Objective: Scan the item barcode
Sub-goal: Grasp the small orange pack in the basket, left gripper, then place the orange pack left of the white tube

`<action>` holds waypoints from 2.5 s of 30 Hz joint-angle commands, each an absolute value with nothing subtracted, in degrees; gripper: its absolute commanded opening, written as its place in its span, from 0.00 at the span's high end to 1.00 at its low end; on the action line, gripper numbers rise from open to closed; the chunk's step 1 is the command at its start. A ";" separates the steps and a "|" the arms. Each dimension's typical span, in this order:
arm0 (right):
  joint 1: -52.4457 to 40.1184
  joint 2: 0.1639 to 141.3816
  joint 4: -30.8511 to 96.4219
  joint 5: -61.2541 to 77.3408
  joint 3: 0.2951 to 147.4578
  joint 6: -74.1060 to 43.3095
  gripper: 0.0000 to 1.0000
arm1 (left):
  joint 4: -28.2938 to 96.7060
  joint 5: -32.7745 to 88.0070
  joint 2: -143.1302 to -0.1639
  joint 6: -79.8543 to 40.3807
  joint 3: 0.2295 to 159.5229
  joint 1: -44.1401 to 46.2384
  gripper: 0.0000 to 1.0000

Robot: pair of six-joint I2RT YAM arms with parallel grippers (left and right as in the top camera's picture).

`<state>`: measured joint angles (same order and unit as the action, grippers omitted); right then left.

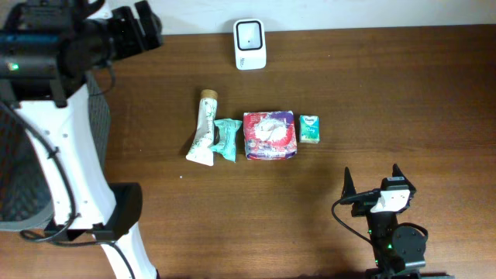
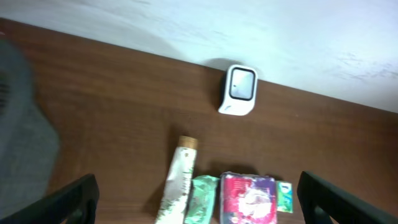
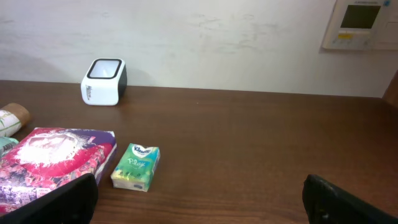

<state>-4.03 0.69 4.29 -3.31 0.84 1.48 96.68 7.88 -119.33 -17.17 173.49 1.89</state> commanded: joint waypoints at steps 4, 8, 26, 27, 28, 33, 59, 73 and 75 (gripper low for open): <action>-3.73 0.36 4.51 -3.22 0.32 1.26 0.01 | 96.71 7.03 -111.18 -13.15 163.06 -13.82 0.01; -3.73 0.36 4.51 -3.22 0.32 1.28 0.02 | 96.71 4.64 -111.13 -13.19 151.57 -21.26 0.01; -3.73 0.36 4.51 -3.22 0.32 1.26 0.01 | 84.68 -13.61 -112.62 -35.20 114.91 -35.33 0.00; -3.73 0.36 4.49 -3.22 0.32 1.26 0.01 | 82.59 -11.46 -112.62 -35.20 110.80 -35.33 0.02; -3.73 0.36 4.51 -3.22 0.32 1.26 0.01 | 81.17 -9.61 -112.64 -35.20 107.66 -35.31 0.04; -3.73 0.36 4.51 -3.22 0.32 1.26 0.01 | 72.20 -8.01 -112.66 -35.22 89.73 -35.31 0.20; -3.73 0.36 4.51 -3.22 0.32 1.26 0.01 | 83.70 29.80 -100.84 -15.49 140.20 -31.09 1.00; -3.73 0.36 4.49 -3.22 0.32 1.26 0.02 | 61.93 -10.63 -100.71 -19.90 98.43 12.10 1.00; -3.73 0.36 4.51 -3.22 0.32 1.26 0.01 | 53.01 -10.57 -100.71 -19.90 88.88 12.12 1.00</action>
